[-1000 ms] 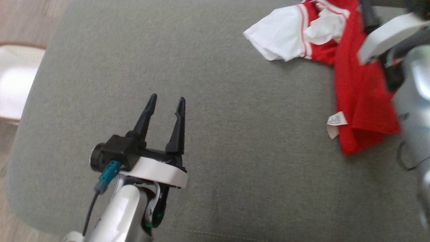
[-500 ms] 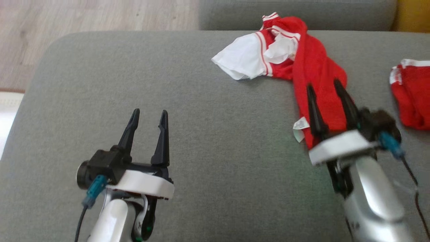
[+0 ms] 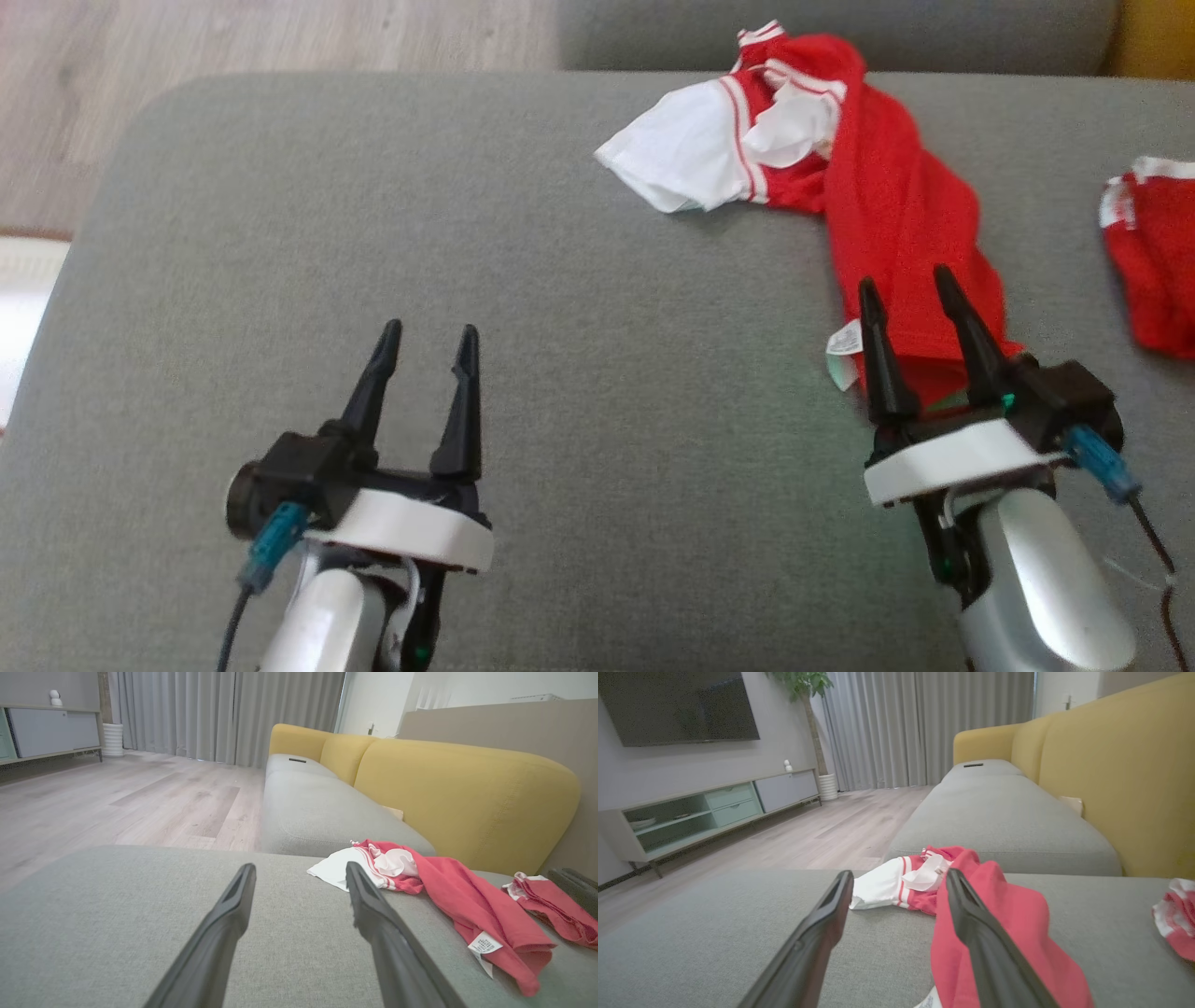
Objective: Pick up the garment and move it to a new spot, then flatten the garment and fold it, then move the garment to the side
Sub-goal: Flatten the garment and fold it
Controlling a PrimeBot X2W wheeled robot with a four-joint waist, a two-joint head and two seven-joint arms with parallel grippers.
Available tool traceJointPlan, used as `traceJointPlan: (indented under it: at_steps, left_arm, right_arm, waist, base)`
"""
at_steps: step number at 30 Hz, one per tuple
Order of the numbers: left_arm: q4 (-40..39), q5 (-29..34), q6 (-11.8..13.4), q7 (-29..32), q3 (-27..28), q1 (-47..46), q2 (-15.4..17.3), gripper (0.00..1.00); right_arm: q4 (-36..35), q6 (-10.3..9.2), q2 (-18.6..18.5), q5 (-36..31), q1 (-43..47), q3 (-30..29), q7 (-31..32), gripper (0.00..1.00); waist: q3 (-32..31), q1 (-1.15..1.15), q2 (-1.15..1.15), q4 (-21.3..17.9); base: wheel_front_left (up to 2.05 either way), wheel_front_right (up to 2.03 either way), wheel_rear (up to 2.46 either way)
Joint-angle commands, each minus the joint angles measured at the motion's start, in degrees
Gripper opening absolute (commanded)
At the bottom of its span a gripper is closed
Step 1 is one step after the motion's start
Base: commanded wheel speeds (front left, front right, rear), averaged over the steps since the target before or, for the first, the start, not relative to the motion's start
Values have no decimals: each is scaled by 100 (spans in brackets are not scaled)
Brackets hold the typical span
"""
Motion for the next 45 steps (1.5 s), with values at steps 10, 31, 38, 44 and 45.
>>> traceJointPlan:
  at_steps: [10,31,38,44,45]
  left_arm:
    - [-185,-226,63,-29,-269,-630,17,100]
    - [-277,-604,293,-29,-637,-852,17,100]
    - [-245,-590,332,-29,-608,-853,17,100]
    - [-177,-483,278,-29,-527,-821,17,100]
    - [-164,-457,266,-29,-509,-813,17,100]
  right_arm:
    - [338,39,-54,-983,-1481,360,755,100]
    - [3840,39,-991,-2083,-3665,389,1567,100]
    - [4295,39,-587,-1830,-3831,379,954,0]
    - [4499,39,-54,-1188,-3729,1169,250,0]
    - [4481,39,-8,-1025,-3682,1410,175,0]
  waist:
    - [750,0,0,874]
    - [1272,0,0,1920]
    - [1198,0,0,1807]
    - [972,0,0,1523]
    - [925,0,0,1464]
  base:
    - [0,0,0]
    - [0,0,0]
    - [0,0,0]
    - [0,0,0]
    - [0,0,0]
